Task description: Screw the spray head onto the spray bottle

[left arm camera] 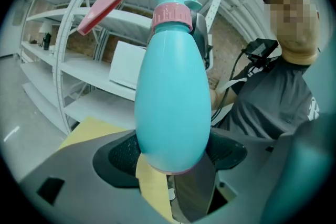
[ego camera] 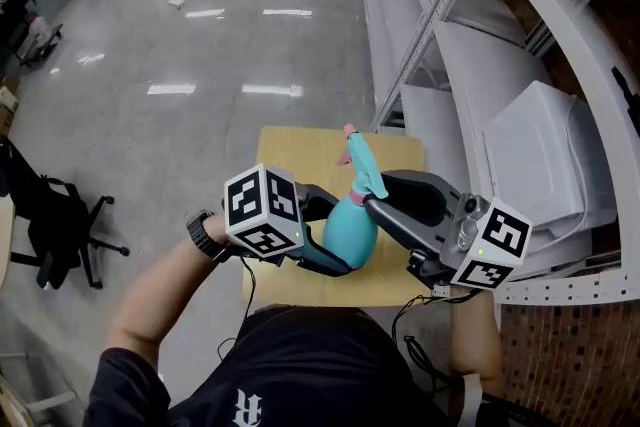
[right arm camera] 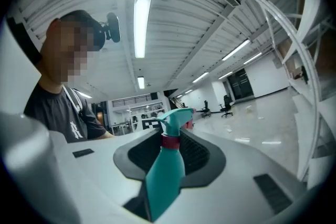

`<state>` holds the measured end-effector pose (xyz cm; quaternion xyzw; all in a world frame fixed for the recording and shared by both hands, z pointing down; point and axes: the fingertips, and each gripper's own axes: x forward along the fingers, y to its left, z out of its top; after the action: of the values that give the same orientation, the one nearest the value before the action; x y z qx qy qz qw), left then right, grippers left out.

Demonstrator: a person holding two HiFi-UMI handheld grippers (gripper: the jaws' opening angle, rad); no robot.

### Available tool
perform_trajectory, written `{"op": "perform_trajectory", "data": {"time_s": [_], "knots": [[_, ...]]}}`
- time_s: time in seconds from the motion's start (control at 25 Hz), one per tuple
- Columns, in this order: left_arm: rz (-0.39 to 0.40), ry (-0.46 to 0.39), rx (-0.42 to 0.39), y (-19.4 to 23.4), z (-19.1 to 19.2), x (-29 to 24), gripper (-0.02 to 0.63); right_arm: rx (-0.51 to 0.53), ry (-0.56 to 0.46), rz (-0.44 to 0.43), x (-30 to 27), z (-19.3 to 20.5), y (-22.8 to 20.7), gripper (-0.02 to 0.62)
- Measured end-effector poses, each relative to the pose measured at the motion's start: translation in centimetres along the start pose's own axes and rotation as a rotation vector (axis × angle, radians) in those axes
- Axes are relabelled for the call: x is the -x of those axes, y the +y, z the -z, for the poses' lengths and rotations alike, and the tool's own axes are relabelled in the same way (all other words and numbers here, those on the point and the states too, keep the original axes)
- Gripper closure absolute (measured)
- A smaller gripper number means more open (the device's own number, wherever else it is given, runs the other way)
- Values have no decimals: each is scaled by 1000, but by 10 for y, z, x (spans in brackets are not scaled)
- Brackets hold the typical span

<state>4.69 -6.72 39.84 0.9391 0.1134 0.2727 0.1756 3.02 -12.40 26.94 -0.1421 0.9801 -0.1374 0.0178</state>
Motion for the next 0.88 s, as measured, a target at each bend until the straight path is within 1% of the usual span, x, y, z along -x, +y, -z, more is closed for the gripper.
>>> {"op": "perform_trajectory", "data": {"time_s": [0.08, 0.2, 0.28, 0.36, 0.48, 0.56, 0.64, 0.72, 0.8, 0.88], "knots": [[-60, 9, 17, 10, 2, 0, 223, 25, 28, 98, -3, 3, -6, 485], [-174, 39, 59, 30, 8, 2, 224, 75, 65, 280, -6, 9, -19, 485], [-242, 49, 96, 43, 12, 2, 224, 98, 65, 401, -7, 14, -28, 485], [-289, 56, 119, 52, 15, 1, 224, 103, 47, 489, -9, 19, -35, 483], [-361, 81, 101, 63, 20, 3, 224, 110, 18, 553, -11, 22, -37, 483], [-425, 97, 57, 69, 20, 8, 224, 136, 1, 577, -10, 20, -34, 483], [-472, 92, 16, 73, 15, 10, 224, 173, -15, 603, -7, 16, -28, 483], [-490, 68, -9, 73, 7, 11, 224, 215, -26, 626, -4, 12, -22, 483], [-492, 49, -36, 72, 1, 10, 226, 258, -27, 642, -3, 9, -18, 483], [-492, 39, -65, 70, -3, 9, 227, 271, -26, 639, -1, 7, -15, 483]]}}
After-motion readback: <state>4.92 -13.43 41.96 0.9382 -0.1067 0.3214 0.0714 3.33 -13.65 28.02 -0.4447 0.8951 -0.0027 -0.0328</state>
